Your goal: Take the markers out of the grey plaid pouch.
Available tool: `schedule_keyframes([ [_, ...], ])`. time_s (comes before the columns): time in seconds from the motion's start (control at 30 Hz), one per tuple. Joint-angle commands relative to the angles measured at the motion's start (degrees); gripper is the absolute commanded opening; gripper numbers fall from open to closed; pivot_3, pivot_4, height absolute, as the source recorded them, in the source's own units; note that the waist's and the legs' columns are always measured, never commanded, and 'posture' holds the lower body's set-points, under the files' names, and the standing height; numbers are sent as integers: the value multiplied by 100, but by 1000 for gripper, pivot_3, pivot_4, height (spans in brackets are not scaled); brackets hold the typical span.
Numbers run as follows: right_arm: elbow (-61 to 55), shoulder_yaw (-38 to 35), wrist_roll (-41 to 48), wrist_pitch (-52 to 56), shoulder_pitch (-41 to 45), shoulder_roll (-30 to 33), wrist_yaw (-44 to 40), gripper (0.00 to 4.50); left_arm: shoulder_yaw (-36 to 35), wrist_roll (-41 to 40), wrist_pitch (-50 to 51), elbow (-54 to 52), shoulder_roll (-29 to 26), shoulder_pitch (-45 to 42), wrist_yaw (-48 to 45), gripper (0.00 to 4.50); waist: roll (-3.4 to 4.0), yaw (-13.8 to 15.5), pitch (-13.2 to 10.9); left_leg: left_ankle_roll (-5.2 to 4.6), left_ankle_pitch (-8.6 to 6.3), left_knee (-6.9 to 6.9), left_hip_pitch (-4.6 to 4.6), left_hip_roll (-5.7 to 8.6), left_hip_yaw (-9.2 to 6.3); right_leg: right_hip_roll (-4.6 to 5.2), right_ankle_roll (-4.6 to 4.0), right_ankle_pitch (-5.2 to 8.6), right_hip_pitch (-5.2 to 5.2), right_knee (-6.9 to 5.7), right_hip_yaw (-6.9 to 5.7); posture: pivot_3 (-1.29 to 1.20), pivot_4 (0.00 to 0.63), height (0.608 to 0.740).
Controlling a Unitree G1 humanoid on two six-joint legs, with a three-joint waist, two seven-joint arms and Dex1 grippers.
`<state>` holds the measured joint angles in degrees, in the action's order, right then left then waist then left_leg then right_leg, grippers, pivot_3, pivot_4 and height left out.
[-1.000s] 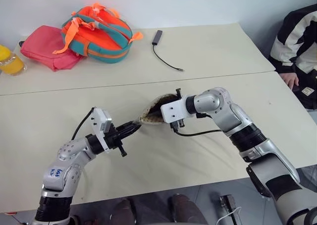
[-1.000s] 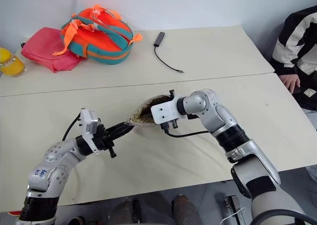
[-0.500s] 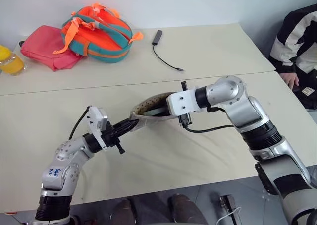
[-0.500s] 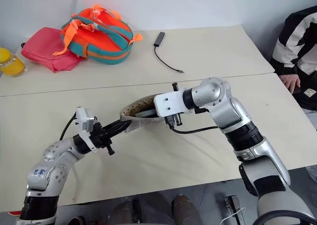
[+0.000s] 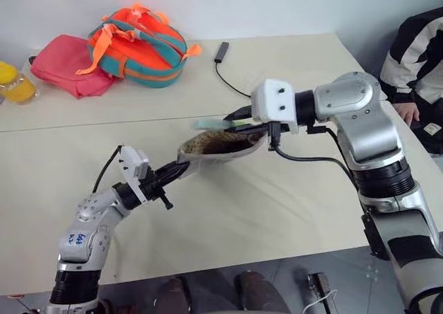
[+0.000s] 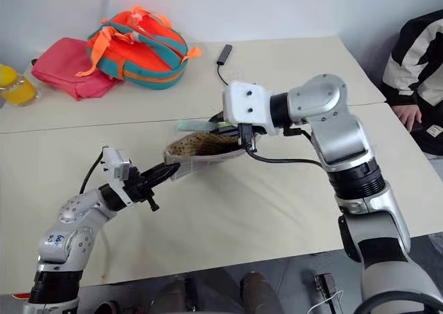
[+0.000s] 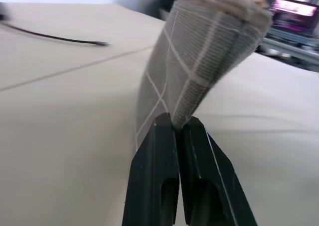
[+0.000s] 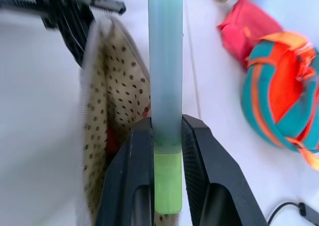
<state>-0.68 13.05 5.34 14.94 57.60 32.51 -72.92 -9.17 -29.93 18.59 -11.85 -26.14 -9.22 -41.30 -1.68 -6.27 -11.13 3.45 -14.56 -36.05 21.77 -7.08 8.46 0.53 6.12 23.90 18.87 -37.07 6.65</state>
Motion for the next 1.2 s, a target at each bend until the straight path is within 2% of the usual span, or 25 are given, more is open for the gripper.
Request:
schedule_keyframes([
  [0.03,-105,-280,198,26,108,99,125,397,-155,143,-306,66,-3,-172,136,0,0,0,0,-1,-1,0,4,1,0,1,0,0,1,0,0,0,150,740],
  [0.17,326,-414,-85,-361,266,364,431,397,-384,240,-480,246,-53,-212,302,0,0,-2,0,-3,0,-16,59,3,0,4,4,-2,64,-29,-2,0,150,740],
  [0.33,1603,18,-1401,-1765,30,1028,1249,397,-518,131,-470,236,-64,-128,249,0,0,4,0,-3,0,-23,59,3,1,4,4,-2,72,-34,-5,0,150,740],
  [0.5,2487,254,-2368,-2287,-550,1102,2456,397,-449,52,-385,76,53,-51,263,0,0,-31,0,-1,1,-13,58,0,12,0,5,-2,80,-33,7,0,150,740],
  [0.6,2616,144,-2452,-2349,-904,803,3106,397,-397,40,-340,5,101,-28,261,0,0,-46,0,2,3,-10,58,-3,13,-3,4,-2,87,-38,8,0,150,740],
  [0.73,2576,139,-2543,-2392,-1112,719,3292,397,-354,-3,-275,-63,124,-11,251,0,2,-92,-2,3,4,-11,58,-3,15,-5,4,-2,91,-50,9,0,150,740],
  [0.97,1798,-173,-1662,-1491,-1300,718,2191,2807,-328,-5,-242,-75,101,-24,224,0,2,-35,-2,3,4,-14,56,-2,6,-4,5,-2,79,-51,1,0,150,740],
  [1.2,579,-785,-24,-235,-433,409,1352,2807,-253,35,-266,-38,117,-78,179,0,3,-23,-2,3,4,-16,57,-4,5,-6,5,-2,81,-61,1,0,150,740],
])
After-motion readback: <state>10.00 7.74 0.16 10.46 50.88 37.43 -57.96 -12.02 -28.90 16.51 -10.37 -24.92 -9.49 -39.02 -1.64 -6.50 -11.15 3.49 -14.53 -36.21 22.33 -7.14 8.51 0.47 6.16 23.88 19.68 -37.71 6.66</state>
